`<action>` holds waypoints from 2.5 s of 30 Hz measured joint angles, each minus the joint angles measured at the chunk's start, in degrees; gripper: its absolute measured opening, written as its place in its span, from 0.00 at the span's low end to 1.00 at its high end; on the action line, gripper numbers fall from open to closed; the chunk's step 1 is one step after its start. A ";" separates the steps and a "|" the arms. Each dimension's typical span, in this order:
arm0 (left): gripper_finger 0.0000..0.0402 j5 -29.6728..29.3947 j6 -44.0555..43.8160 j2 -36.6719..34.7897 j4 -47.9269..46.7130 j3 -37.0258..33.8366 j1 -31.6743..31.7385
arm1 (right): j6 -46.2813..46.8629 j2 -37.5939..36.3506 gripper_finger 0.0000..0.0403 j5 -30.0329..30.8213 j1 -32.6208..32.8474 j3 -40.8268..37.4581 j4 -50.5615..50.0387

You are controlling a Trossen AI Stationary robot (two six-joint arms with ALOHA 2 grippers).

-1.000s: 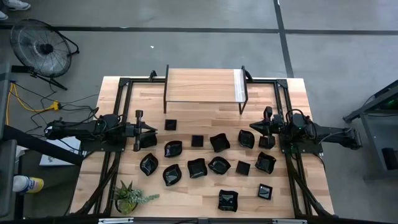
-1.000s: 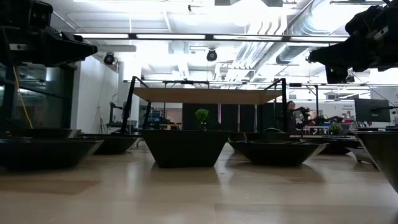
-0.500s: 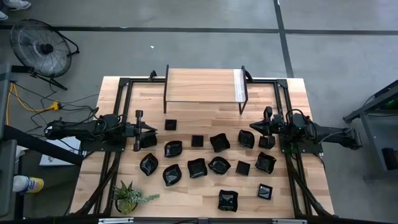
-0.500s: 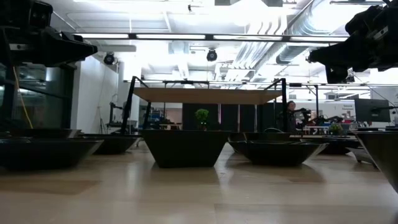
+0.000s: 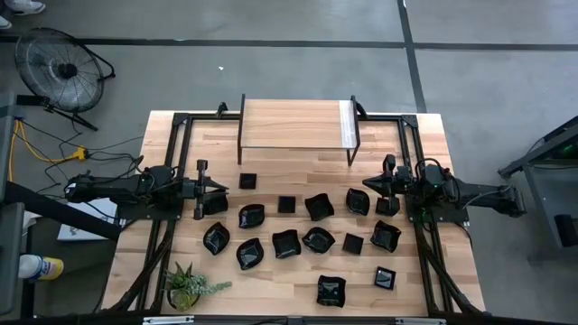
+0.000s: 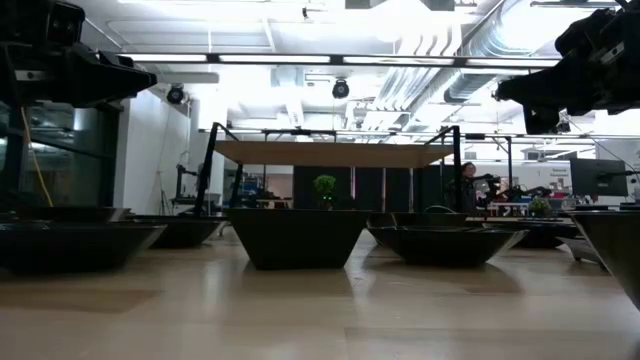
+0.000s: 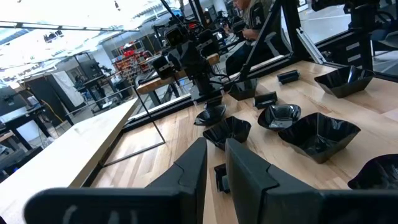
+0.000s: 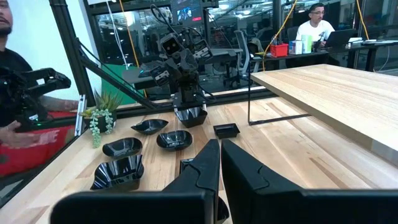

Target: Pick & Place Mini shaped plates

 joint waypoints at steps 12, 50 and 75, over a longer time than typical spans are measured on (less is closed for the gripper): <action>0.14 0.00 -0.01 0.00 0.00 0.00 0.00 | 0.00 -0.02 0.03 -0.02 0.01 0.00 -0.01; 0.14 0.00 0.00 -0.01 0.00 0.00 -0.02 | -29.84 0.00 0.03 7.67 -0.02 0.00 3.83; 0.14 0.02 -0.01 -0.01 0.00 0.00 -0.02 | -7.84 24.96 0.03 17.38 -15.81 17.91 -14.54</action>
